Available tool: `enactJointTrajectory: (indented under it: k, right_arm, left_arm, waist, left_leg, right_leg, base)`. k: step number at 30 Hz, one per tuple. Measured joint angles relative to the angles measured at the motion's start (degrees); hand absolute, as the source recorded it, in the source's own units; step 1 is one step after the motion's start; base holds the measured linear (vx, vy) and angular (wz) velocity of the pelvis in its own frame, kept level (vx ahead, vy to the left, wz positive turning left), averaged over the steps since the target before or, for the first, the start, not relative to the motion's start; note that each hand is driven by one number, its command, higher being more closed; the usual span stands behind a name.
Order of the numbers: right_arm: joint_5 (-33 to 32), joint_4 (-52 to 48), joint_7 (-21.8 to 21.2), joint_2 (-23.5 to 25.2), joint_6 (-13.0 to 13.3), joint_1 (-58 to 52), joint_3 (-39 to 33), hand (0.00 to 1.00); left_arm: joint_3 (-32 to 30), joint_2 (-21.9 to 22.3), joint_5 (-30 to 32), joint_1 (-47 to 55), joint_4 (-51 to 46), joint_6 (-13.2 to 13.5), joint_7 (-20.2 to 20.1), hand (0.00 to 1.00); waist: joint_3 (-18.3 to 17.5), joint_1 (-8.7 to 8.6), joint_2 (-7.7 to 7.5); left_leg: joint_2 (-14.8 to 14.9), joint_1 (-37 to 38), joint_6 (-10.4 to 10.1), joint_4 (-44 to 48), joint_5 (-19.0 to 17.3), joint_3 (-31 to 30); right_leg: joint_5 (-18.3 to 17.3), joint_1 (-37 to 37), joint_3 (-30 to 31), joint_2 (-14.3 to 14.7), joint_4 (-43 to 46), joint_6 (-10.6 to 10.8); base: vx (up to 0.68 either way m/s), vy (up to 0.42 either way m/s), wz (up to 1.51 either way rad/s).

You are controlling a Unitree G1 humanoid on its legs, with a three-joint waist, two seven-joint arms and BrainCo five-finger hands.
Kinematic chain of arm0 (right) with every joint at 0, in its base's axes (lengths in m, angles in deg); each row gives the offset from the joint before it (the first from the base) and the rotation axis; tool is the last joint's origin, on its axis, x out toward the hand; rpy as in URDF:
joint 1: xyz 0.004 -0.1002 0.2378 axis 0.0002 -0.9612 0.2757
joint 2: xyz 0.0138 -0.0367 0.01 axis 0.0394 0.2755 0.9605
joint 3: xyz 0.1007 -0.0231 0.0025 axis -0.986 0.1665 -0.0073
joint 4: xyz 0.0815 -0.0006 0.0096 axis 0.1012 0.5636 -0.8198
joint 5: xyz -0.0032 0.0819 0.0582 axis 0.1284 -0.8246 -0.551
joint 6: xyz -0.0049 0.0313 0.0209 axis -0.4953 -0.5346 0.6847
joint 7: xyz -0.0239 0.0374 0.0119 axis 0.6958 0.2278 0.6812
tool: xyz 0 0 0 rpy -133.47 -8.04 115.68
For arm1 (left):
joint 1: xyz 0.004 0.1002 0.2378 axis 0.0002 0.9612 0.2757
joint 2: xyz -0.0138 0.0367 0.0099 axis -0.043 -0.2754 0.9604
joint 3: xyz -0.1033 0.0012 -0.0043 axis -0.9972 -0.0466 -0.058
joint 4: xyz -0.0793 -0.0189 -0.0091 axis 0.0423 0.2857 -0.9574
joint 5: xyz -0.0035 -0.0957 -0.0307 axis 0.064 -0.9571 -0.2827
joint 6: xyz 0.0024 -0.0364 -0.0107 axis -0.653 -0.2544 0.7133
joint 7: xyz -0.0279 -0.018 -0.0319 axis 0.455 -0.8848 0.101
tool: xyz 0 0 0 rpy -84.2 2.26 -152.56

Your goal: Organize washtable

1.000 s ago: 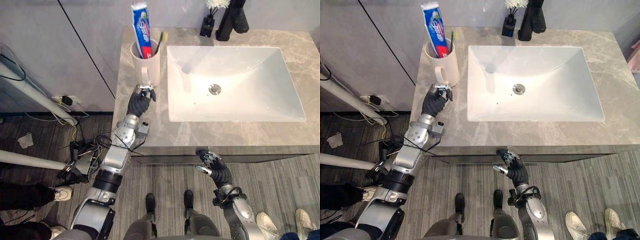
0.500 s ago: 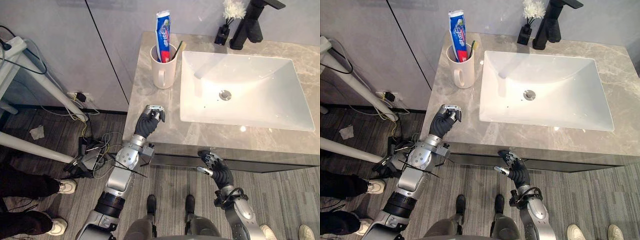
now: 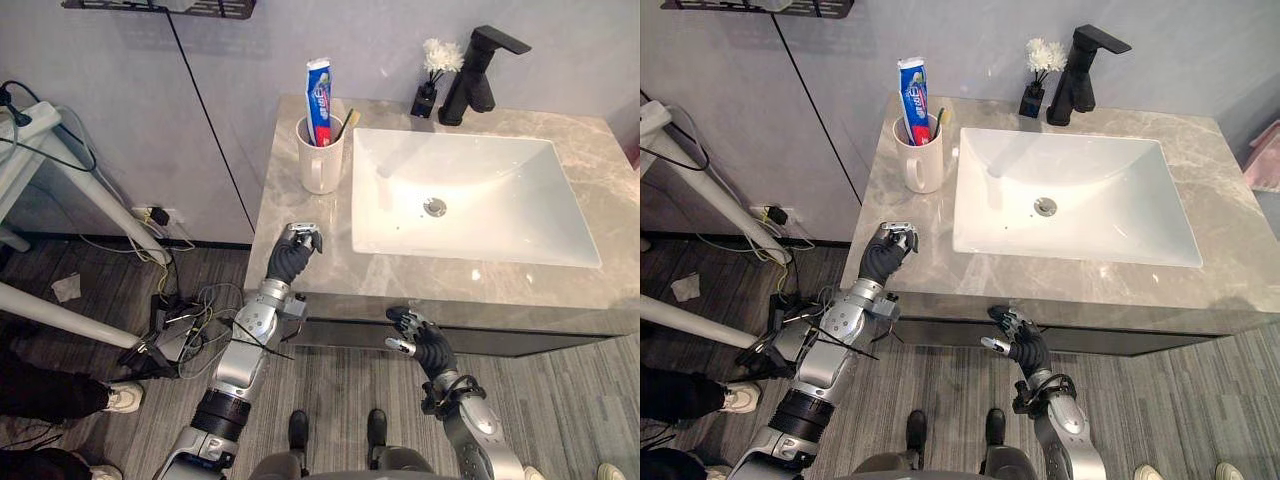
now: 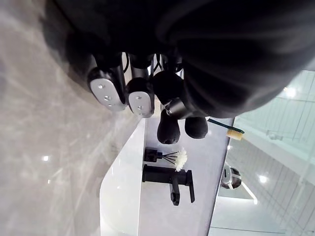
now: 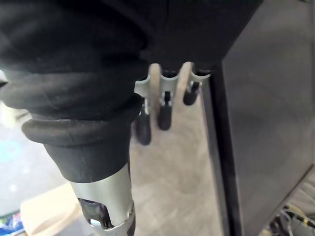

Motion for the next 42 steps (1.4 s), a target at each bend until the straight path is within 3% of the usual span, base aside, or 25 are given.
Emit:
enactJointTrajectory:
  k: [14,28,42]
  right_arm:
    - [0.6,0.0,-0.8,0.0,0.0,-0.6,0.0,0.0]
    - [0.6,0.0,-1.1,0.0,0.0,-0.5,0.0,0.0]
    - [0.6,-0.2,-0.9,-0.1,0.1,-0.3,-0.1,0.0]
  left_arm:
    - [-2.0,-1.4,0.0,-4.1,3.2,-2.4,1.5,1.0]
    - [-2.0,-4.2,0.1,-8.3,5.4,-3.9,2.6,1.0]
    - [-2.0,-5.7,0.1,-15.7,7.4,-4.4,3.6,1.0]
  waist:
    - [-1.4,-0.26,-1.11]
    - [-1.5,-1.4,-1.15]
    - [0.3,-1.73,-1.33]
  left_leg:
    - [0.2,-0.4,0.0,0.0,0.0,1.5]
    - [0.2,-1.3,0.0,0.0,0.0,1.9]
    - [0.2,-2.9,0.0,0.0,0.0,3.2]
  right_leg:
    - [0.8,-0.6,1.3,0.2,-0.8,0.0]
    - [1.5,-1.8,1.9,0.3,-1.1,-0.2]
    - [2.1,-3.5,3.0,0.4,-2.1,-0.2]
  base:
    - [0.0,-0.001,-0.04]
    - [0.0,0.0,-0.01]
    - [0.02,-0.001,-0.03]
